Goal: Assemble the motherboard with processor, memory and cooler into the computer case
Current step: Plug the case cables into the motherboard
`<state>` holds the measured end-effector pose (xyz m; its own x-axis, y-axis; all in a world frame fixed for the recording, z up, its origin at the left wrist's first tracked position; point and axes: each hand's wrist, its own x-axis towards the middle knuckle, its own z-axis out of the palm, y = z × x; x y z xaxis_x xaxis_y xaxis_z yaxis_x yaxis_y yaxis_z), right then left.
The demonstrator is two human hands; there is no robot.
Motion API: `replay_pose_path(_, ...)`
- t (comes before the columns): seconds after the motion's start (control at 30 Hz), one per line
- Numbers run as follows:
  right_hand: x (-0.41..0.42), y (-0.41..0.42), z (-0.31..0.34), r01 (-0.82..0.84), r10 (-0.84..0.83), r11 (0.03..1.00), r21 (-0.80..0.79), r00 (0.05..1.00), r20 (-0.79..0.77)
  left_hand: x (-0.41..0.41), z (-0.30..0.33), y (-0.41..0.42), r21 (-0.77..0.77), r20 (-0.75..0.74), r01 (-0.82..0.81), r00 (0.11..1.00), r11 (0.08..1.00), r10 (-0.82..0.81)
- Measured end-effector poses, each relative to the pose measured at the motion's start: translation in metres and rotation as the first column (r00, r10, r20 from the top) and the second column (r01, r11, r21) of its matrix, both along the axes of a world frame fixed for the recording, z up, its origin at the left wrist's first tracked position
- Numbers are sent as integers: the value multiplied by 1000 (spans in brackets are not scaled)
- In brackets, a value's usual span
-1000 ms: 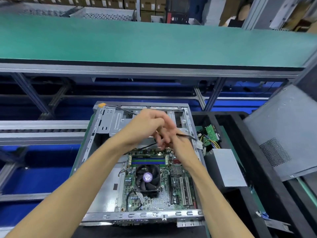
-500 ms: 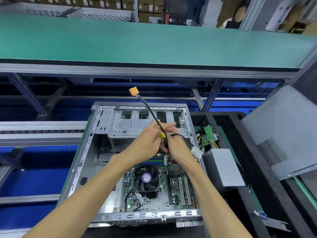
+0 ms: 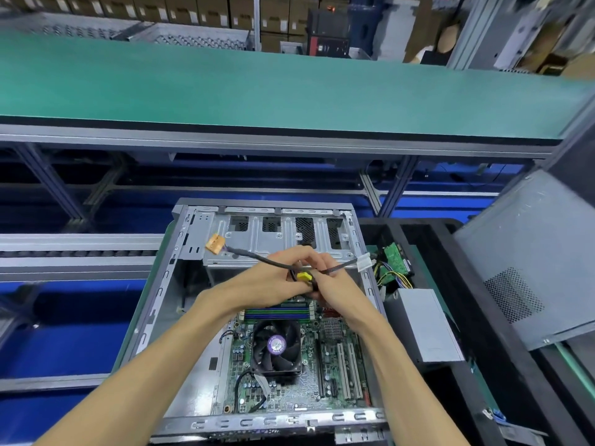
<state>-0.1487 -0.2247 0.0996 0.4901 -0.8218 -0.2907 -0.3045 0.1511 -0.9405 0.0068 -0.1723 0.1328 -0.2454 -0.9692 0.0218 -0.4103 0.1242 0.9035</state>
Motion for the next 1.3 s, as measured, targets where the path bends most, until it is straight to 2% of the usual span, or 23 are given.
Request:
replay_pose_path(0.07, 1, -1, 1, -36, 34, 998, 49, 998, 48, 1, 1, -2, 65, -46, -6, 999, 998, 9)
replay_pose_path(0.13, 2, -3, 4, -59, 18, 982, 181, 975, 222, 6, 1, -6, 99, -31, -64, 997, 993, 68)
replay_pose_path(0.2, 2, -4, 8, -71, -24, 962, 265, 941, 339, 11, -2, -8, 132, -95, -143, 983, 981, 156)
replay_pose_path(0.23, 1, -4, 7, -83, 2, 969, 235, 946, 325, 12, -4, -9, 144, -124, -184, 972, 972, 202)
replay_pose_path(0.27, 1, -1, 6, -98, 59, 984, 147, 967, 246, 12, -6, -9, 140, -125, -220, 963, 965, 237)
replay_pose_path(0.3, 1, 2, 3, -111, 109, 994, 14, 985, 132, 12, -8, -10, 120, -95, -248, 961, 961, 260)
replay_pose_path(0.37, 4, 4, -5, -67, 66, 971, -230, 998, -12, 9, -15, -10, 82, -59, -288, 954, 954, 293)
replay_pose_path(0.43, 7, 4, -9, 26, -24, 939, -344, 1000, 9, 7, -18, -11, 95, -92, -342, 932, 935, 350)
replay_pose_path(0.53, 9, 3, -13, 90, -69, 895, -437, 996, 63, 6, -16, -14, 169, -229, -382, 881, 908, 413)
replay_pose_path(0.73, 13, 11, -15, 153, -134, 820, -552, 988, 74, 12, -14, -13, 318, -453, -325, 774, 891, 443)
replay_pose_path(0.83, 15, 13, -12, 170, -158, 839, -516, 985, 67, 15, -15, -12, 331, -461, -362, 743, 871, 484)
replay_pose_path(1.0, 14, 11, -8, 114, -115, 882, -457, 993, 27, 22, -18, -5, 294, -452, -387, 749, 874, 484)
replay_pose_path(1.1, 13, 12, -2, 215, -193, 879, -426, 977, 94, 22, -16, -3, 261, -479, -402, 735, 878, 479)
replay_pose_path(1.23, 3, 6, 3, 396, -325, 867, -303, 910, 258, 31, -12, -4, 261, -495, -566, 617, 782, 612)
replay_pose_path(1.3, -1, 3, 3, 398, -338, 874, -278, 910, 239, 34, -9, -3, 281, -487, -532, 638, 799, 596)
